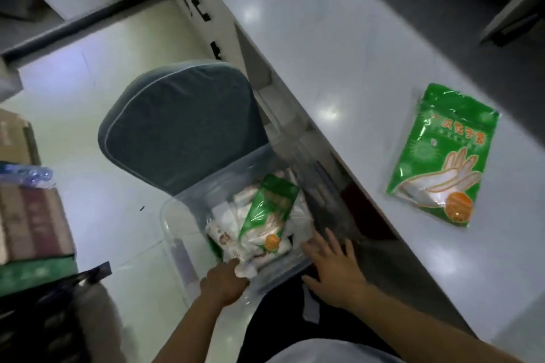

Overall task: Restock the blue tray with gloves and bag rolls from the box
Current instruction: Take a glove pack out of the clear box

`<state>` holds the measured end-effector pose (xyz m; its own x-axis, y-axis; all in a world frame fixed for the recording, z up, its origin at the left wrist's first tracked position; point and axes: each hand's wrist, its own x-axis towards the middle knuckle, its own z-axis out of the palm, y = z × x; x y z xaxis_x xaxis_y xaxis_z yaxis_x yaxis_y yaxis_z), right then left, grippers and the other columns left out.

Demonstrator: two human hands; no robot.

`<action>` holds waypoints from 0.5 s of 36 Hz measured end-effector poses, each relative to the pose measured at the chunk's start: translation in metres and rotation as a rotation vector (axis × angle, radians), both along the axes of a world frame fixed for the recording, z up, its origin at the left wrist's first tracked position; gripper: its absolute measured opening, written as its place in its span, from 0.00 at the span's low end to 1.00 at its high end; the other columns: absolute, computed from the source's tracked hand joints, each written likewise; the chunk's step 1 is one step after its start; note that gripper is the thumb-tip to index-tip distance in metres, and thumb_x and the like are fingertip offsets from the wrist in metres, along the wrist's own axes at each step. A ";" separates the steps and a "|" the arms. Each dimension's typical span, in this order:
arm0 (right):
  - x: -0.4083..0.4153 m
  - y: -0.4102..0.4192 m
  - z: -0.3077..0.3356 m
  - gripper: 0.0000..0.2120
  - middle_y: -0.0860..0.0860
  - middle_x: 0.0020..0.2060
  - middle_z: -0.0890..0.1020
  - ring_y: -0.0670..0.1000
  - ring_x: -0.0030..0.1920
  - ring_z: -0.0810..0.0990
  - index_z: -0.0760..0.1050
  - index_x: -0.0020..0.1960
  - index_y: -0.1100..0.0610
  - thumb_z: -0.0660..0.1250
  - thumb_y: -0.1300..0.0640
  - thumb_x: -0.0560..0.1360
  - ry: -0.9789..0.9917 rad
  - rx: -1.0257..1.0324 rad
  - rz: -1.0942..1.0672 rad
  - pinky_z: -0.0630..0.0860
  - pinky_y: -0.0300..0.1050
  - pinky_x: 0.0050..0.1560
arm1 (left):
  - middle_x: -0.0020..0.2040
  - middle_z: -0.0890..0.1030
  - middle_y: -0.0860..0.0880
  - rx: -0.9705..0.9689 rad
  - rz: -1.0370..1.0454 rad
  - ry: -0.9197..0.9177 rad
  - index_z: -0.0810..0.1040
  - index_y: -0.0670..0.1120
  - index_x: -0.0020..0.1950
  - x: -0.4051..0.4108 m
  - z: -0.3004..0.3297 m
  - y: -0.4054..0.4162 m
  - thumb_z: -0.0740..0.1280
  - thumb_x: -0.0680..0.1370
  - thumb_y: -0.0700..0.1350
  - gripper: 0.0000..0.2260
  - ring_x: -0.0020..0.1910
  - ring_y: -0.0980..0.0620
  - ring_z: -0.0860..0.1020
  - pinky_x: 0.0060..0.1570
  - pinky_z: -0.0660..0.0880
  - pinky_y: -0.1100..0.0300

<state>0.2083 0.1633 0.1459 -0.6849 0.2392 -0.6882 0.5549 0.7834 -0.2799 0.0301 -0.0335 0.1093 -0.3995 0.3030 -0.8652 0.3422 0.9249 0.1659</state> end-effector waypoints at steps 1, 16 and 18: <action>0.004 -0.002 -0.013 0.34 0.51 0.81 0.41 0.58 0.79 0.36 0.47 0.80 0.43 0.55 0.35 0.78 -0.055 -0.003 0.012 0.40 0.66 0.74 | 0.72 0.73 0.46 0.008 0.010 -0.014 0.67 0.53 0.74 0.002 -0.009 -0.002 0.62 0.77 0.59 0.26 0.68 0.44 0.73 0.64 0.71 0.55; 0.043 -0.020 -0.090 0.34 0.45 0.78 0.35 0.59 0.79 0.47 0.34 0.77 0.35 0.51 0.35 0.78 -0.029 0.028 -0.049 0.64 0.67 0.67 | 0.68 0.72 0.40 0.081 0.277 0.006 0.62 0.49 0.76 -0.063 -0.154 0.092 0.69 0.73 0.52 0.33 0.65 0.37 0.73 0.64 0.71 0.45; 0.044 -0.025 -0.090 0.36 0.48 0.80 0.44 0.60 0.78 0.57 0.43 0.79 0.39 0.56 0.36 0.77 0.022 0.083 -0.077 0.72 0.67 0.60 | 0.68 0.73 0.41 0.110 0.376 0.014 0.60 0.48 0.77 -0.071 -0.170 0.105 0.69 0.73 0.50 0.34 0.65 0.38 0.73 0.64 0.72 0.46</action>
